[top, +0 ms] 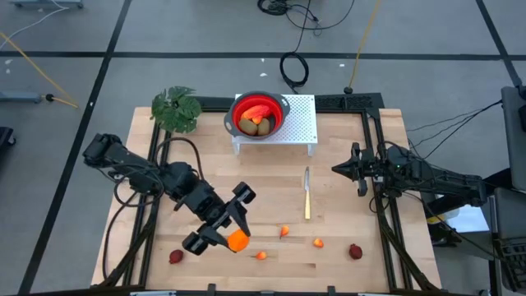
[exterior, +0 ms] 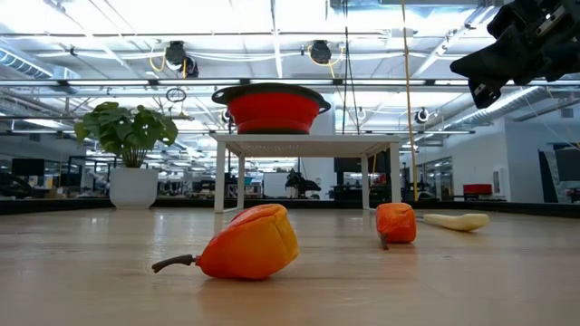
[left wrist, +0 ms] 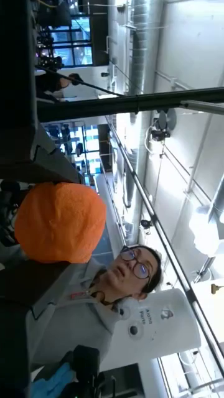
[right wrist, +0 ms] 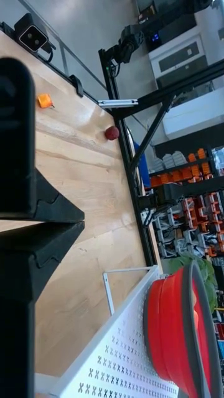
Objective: Pick & Place Fruit
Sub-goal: Put the orange into the red strainer bowl on the shelf
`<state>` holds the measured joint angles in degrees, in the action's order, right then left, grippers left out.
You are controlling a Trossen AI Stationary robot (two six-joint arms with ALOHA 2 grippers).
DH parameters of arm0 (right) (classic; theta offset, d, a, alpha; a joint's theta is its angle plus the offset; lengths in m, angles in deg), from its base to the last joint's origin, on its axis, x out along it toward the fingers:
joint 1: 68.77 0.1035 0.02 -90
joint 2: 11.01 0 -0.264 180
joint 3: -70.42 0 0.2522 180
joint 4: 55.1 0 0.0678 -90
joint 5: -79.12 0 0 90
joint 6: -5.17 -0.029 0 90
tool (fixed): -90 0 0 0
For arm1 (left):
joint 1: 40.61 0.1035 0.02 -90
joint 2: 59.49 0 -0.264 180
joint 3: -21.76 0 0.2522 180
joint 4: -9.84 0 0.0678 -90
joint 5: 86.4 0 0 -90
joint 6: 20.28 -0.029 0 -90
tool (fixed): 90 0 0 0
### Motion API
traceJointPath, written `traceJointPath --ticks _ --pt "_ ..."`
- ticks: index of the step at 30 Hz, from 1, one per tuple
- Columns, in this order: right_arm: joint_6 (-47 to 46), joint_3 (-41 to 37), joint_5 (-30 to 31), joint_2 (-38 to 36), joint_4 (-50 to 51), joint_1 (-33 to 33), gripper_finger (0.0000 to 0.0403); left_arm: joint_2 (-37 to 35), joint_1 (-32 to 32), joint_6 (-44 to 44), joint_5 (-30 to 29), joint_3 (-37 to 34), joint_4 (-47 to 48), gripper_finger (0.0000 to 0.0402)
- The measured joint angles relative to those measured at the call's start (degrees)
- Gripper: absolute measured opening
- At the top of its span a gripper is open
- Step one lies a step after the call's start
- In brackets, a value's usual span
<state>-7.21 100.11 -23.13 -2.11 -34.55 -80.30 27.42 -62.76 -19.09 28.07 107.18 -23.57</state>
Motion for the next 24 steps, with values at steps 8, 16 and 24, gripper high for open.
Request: traceJointPath --ticks 8,16,24 --pt "0.00 0.00 0.00 -0.01 0.02 0.00 0.0000 0.02 0.00 0.79 -0.50 0.00 -1.46 0.0166" --pt "0.00 0.00 0.11 0.00 0.02 0.00 0.0000 0.02 0.00 -0.31 -0.52 0.00 -9.57 0.0166" --pt "0.00 0.00 0.15 0.00 0.02 0.00 0.0000 0.02 -0.02 -0.44 -4.86 0.00 -20.04 0.0166"
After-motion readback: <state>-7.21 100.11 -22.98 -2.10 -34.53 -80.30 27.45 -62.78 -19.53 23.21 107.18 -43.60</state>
